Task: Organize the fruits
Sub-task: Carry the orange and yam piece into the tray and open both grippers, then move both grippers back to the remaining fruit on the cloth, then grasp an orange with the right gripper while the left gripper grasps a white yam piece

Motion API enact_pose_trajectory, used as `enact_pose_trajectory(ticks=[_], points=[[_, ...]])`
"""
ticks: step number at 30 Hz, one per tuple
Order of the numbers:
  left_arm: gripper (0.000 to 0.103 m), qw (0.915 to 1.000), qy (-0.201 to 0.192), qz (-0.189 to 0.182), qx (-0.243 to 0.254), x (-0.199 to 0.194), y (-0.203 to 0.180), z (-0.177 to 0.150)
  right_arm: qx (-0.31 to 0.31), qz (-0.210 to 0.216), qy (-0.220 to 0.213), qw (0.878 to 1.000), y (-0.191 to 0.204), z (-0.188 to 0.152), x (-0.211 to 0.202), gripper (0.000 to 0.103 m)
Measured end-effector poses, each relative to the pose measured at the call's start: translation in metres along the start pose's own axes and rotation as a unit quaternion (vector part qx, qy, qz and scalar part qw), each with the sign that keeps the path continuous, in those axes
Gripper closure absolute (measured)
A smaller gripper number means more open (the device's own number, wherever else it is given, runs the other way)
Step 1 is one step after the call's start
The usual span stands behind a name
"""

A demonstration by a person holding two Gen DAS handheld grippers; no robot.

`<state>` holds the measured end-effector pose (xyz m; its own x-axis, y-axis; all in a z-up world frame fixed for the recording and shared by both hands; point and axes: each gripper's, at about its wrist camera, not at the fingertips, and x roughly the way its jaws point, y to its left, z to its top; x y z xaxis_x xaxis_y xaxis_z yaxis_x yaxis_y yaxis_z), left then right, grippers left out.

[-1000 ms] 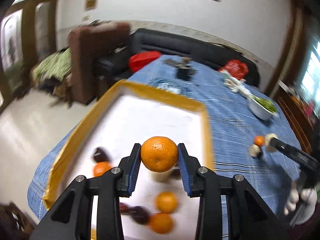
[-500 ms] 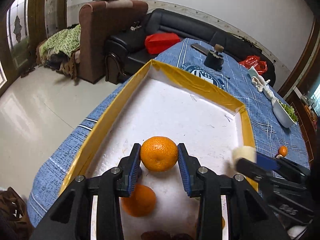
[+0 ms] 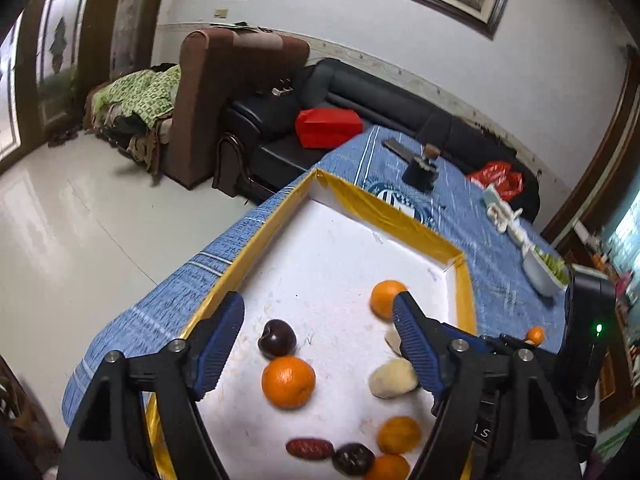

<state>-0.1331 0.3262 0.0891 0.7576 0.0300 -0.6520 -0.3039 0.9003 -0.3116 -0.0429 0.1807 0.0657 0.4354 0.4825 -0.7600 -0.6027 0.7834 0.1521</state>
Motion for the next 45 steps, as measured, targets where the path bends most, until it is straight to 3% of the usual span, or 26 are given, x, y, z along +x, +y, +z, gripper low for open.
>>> enact_pose_trajectory(ticks=[5, 10, 14, 21, 27, 33, 39, 43, 45], points=[[0.014, 0.999, 0.005, -0.021, -0.039, -0.022, -0.002, -0.004, 0.004, 0.003, -0.036, 0.999, 0.0, -0.009, -0.036, 0.048], [0.014, 0.9984, -0.001, -0.051, -0.025, -0.041, -0.026, -0.019, 0.037, 0.001, -0.069, 0.997, -0.021, -0.036, -0.075, 0.037], [0.014, 0.9987, -0.021, -0.046, 0.005, -0.063, -0.051, -0.029, 0.105, 0.005, -0.068, 0.992, -0.059, -0.069, -0.098, 0.037], [0.014, 0.9935, -0.089, -0.023, 0.067, -0.101, -0.087, -0.044, 0.216, -0.046, -0.086, 0.972, -0.152, -0.128, -0.153, 0.038], [0.014, 0.9922, -0.057, -0.043, 0.102, -0.085, -0.118, -0.056, 0.271, -0.082, -0.091, 0.955, -0.21, -0.154, -0.18, 0.038], [0.014, 0.9914, -0.032, -0.042, 0.12, -0.066, -0.132, -0.065, 0.281, -0.082, -0.087, 0.952, -0.227, -0.154, -0.172, 0.038], [0.014, 0.9879, -0.003, -0.06, 0.143, -0.047, -0.147, -0.073, 0.271, -0.09, -0.089, 0.954, -0.24, -0.12, -0.145, 0.041], [0.033, 0.9812, 0.021, -0.076, 0.176, -0.035, -0.163, -0.08, 0.264, -0.104, -0.079, 0.956, -0.248, -0.094, -0.116, 0.051], [0.033, 0.9799, 0.032, -0.074, 0.183, -0.028, -0.17, -0.081, 0.26, -0.107, -0.072, 0.957, -0.25, -0.087, -0.105, 0.051]])
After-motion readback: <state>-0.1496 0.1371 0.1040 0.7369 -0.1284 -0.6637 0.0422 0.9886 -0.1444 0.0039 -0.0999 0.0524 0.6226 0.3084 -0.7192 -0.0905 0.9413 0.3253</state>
